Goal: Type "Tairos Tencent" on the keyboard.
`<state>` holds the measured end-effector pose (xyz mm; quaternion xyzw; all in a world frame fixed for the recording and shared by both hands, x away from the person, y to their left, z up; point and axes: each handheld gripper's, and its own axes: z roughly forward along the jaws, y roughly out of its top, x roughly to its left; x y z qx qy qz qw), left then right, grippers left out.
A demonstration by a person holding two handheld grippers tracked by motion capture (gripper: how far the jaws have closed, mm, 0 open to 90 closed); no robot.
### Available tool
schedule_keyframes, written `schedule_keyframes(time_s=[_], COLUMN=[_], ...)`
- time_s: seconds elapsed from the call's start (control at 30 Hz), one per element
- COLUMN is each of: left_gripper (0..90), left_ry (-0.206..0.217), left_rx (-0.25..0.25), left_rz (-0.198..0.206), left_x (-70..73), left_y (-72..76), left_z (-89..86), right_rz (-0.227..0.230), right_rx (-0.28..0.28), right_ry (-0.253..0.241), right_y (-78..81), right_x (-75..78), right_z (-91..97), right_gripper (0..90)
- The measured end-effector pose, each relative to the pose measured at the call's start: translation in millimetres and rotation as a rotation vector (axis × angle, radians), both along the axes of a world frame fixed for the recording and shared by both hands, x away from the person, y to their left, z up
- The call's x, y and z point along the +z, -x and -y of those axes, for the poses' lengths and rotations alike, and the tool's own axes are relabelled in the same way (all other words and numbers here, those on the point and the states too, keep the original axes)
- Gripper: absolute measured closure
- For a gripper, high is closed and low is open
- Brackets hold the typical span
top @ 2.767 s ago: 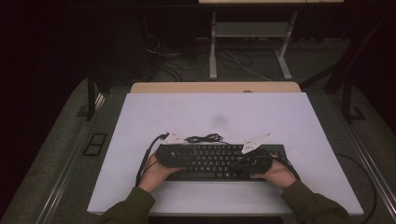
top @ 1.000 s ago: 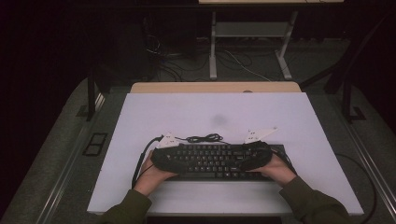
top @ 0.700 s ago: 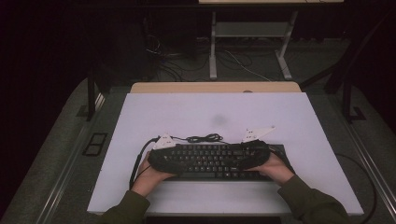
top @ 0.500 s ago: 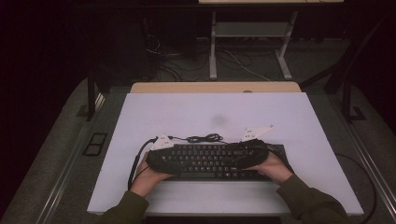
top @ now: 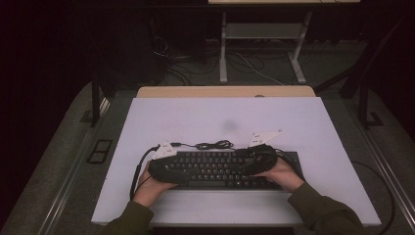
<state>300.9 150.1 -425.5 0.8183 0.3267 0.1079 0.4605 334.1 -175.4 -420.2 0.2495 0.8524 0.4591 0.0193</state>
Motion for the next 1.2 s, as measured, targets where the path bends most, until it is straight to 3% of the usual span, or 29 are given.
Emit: schedule_keyframes(time_s=[0.7, 0.87, 1.2], left_gripper=[21.8, 28.9, 54.3], left_ry=[0.001, -0.006, -0.02], left_rx=[0.033, 0.041, 0.043], left_rz=[-0.006, -0.014, -0.012], left_x=[-3.7, -4.9, -4.9], left_y=[8.9, 9.7, 8.3], left_z=[-18.2, -23.5, -28.6], right_rz=[0.004, 0.008, 0.009], right_rx=[0.012, 0.014, 0.005], right_ry=[-0.009, -0.016, -0.022], right_y=[-13.3, -14.7, -15.1], right_x=[1.2, 0.4, -2.7], right_z=[-20.3, -23.3, -26.4], right_gripper=[32.3, 32.1, 31.0])
